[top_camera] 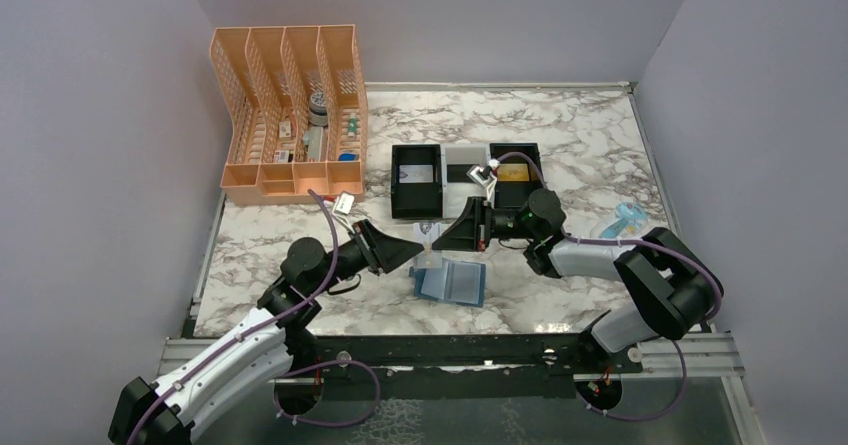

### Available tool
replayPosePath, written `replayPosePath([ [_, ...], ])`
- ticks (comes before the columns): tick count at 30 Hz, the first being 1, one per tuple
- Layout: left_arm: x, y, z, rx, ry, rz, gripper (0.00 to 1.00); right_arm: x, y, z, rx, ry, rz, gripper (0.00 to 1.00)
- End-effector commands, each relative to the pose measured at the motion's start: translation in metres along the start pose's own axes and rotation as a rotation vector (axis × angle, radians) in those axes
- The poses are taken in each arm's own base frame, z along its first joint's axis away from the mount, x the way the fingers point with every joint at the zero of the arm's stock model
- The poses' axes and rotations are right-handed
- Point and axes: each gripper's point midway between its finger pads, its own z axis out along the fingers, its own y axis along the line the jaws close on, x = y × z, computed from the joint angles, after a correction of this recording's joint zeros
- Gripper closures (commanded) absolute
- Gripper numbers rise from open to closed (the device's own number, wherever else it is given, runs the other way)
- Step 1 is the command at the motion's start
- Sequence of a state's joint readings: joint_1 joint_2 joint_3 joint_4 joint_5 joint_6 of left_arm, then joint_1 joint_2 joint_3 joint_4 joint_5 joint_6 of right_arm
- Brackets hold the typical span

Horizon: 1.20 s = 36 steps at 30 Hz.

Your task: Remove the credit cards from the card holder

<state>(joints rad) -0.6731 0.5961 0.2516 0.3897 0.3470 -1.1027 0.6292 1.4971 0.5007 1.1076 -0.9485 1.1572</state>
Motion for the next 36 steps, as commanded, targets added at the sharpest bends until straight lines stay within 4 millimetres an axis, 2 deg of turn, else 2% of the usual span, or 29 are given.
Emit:
replayPosePath([
  [1, -0.006, 0.011, -0.003, -0.053, -0.039, 0.028, 0.37, -0.006, -0.004, 0.002, 0.041, -0.027, -0.039, 0.99],
  [2, -0.006, 0.019, -0.006, -0.107, -0.040, 0.034, 0.28, -0.007, -0.007, 0.002, 0.058, -0.034, -0.044, 0.99],
  [6, -0.018, 0.049, -0.025, -0.351, -0.065, 0.107, 0.02, -0.012, -0.024, 0.000, 0.166, -0.056, -0.058, 0.99],
  [11, -0.027, 0.071, -0.055, -0.594, -0.056, 0.168, 0.01, -0.024, -0.050, -0.004, 0.349, -0.049, -0.118, 0.99],
  [14, -0.033, 0.069, -0.057, -0.659, -0.015, 0.198, 0.01, -0.039, -0.067, -0.008, 0.475, -0.037, -0.185, 0.99],
  [15, -0.036, 0.070, -0.057, -0.690, 0.004, 0.218, 0.01, -0.051, -0.069, -0.007, 0.510, -0.030, -0.239, 0.99],
  [19, -0.054, 0.085, -0.064, -0.888, 0.057, 0.313, 0.01, -0.076, -0.086, -0.013, 0.661, -0.010, -0.331, 0.99],
  [23, -0.081, 0.093, -0.073, -1.017, 0.044, 0.404, 0.01, -0.100, -0.095, -0.018, 0.775, -0.010, -0.415, 0.99],
  [27, -0.105, 0.105, -0.082, -1.080, 0.036, 0.413, 0.01, -0.118, -0.100, -0.016, 0.886, -0.021, -0.536, 0.99],
  [29, -0.120, 0.116, -0.097, -1.137, -0.001, 0.388, 0.01, -0.123, -0.098, -0.010, 0.896, -0.011, -0.619, 0.99],
  [33, -0.142, 0.137, -0.141, -1.307, -0.155, 0.372, 0.01, -0.132, -0.101, -0.002, 0.929, 0.017, -0.758, 0.99],
  [36, -0.145, 0.128, -0.146, -1.285, -0.207, 0.382, 0.01, -0.131, -0.100, 0.007, 0.910, 0.072, -0.909, 0.99],
])
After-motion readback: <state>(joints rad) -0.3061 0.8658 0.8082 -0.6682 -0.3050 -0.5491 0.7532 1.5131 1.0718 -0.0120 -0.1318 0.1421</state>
